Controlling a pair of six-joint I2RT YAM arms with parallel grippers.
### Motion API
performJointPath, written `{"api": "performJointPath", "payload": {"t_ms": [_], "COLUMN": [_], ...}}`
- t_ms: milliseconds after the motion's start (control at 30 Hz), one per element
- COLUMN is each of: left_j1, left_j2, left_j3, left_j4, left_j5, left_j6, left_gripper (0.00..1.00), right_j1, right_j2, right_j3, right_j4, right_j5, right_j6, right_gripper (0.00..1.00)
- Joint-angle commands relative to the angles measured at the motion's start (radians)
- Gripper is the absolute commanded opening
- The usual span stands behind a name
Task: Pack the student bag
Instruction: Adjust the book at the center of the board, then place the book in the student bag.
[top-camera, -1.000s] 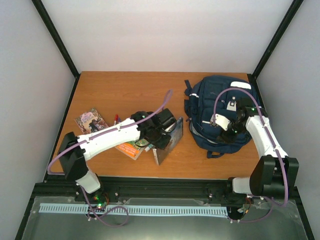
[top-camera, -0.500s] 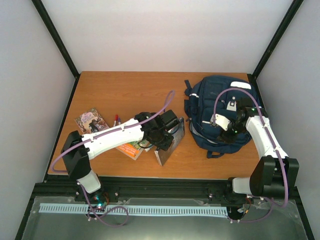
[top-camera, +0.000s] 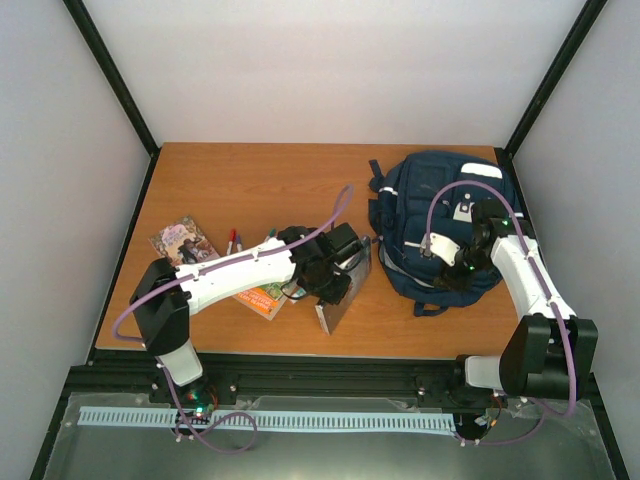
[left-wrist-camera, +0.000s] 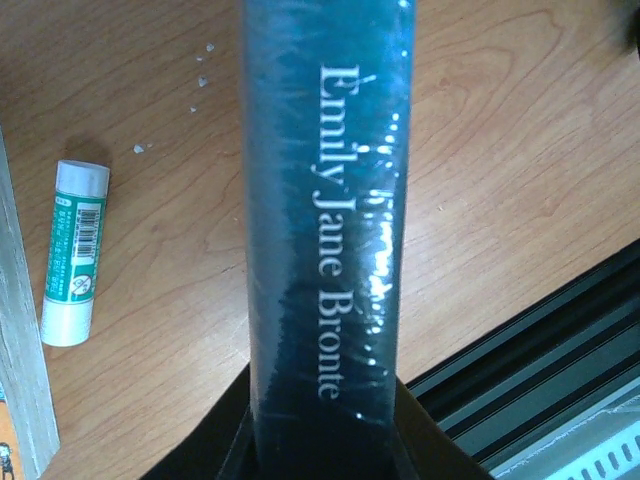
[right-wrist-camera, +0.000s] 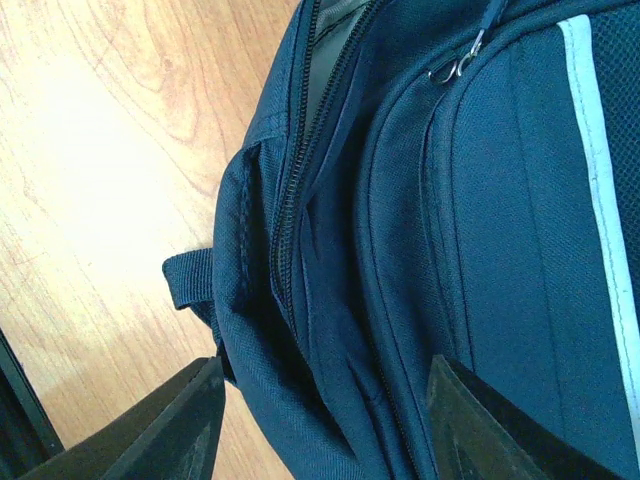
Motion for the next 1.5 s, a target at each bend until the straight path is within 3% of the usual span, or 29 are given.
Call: {"api": "performJointPath", "payload": {"t_ms": [0, 100, 367, 567, 867, 967, 1233, 1467], "left_j1": [-0.011, -0.01, 0.009, 0.048, 0.081, 0.101, 0.141, 0.141], "left_j2": [-0.015, -0.023, -0.08, -0.128, -0.167, -0.191, -0.257, -0.194], "left_j3": [0.018, 0.018, 0.064, 0.07, 0.039, 0.024, -0.061, -0.19], "left_j4": [0.007, 0.007, -0.021, 0.009, 0.077, 0.117, 0.368, 0.706], "left_j5": [0.012, 0.018, 0.004, 0.085, 0.138, 0.156, 0.385, 0.588], "left_j6": [-0.012, -0.009, 0.03, 0.047, 0.025, 0.006, -0.064, -0.154], "left_gripper": [0.1, 0.01, 0.01, 0.01, 0.01, 0.01, 0.01, 0.01], "right_j1": [-0.002, -0.002, -0.002, -0.002, -0.002, -0.002, -0.002, -0.002], "right_j2": [-0.028, -0.028, -0.024, 0.03, 0.039, 0.008, 0.002, -0.02], "right_j3": [-0.017, -0.043, -0.102, -0.12, -0.02, 0.068, 0.329, 0.405], "right_j4": [0.011, 0.035, 0.094, 0.171, 0.146, 0.118, 0.113, 0.217], "right_j5": [0.018, 0.04, 0.062, 0.079, 0.073, 0.047, 0.025, 0.052], "right_j6": [-0.026, -0.042, -0.07, -0.056, -0.036, -0.005, 0.136, 0.244], "right_gripper": [0.56, 0.56, 0.57, 0.54, 0.05, 0.03, 0.03, 0.03]}}
